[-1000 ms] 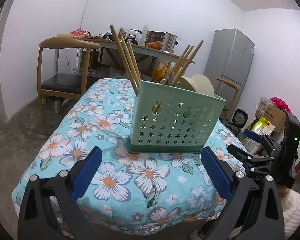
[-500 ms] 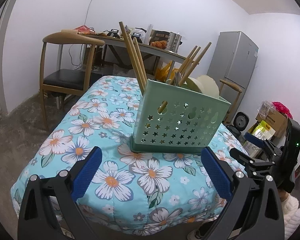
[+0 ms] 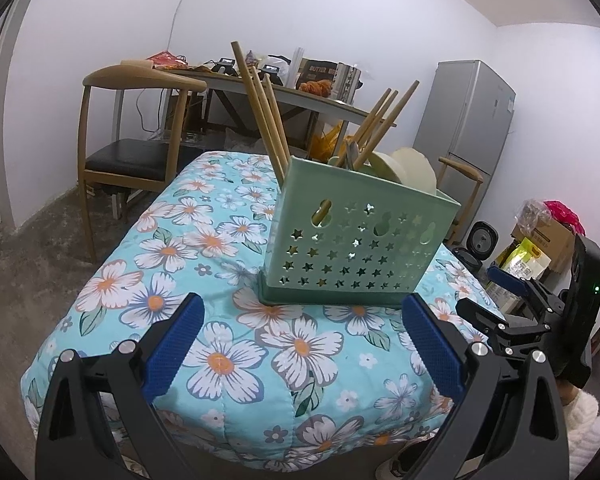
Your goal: Organize utensils
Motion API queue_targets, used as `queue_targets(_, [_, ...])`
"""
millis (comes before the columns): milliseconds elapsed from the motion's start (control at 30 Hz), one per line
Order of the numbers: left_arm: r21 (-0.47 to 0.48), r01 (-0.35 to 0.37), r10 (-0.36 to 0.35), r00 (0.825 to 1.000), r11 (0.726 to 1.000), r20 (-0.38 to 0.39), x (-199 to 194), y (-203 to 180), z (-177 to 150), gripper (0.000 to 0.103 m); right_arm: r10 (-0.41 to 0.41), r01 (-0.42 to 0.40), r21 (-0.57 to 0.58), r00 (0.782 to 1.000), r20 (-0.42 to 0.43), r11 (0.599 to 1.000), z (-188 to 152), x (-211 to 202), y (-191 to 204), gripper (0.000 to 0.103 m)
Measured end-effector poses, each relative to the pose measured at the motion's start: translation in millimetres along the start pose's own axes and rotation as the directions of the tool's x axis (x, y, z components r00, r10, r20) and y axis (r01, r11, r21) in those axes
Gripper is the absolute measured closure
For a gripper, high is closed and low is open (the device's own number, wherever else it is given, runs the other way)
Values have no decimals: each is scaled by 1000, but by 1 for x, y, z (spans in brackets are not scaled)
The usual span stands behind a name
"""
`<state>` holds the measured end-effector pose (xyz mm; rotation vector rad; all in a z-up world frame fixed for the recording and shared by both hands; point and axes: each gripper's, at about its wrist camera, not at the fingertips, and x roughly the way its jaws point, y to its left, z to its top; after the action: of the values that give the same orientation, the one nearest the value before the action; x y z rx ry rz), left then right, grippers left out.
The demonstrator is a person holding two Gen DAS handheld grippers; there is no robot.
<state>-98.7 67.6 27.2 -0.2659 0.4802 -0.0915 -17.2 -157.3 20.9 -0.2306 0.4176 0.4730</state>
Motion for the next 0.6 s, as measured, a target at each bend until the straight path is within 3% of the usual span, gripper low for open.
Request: queue_targets(600, [2, 2, -2, 1000, 1000, 7, -2, -2, 0, 6, -12, 12, 10, 1000, -12, 1000, -1, 4, 0, 8])
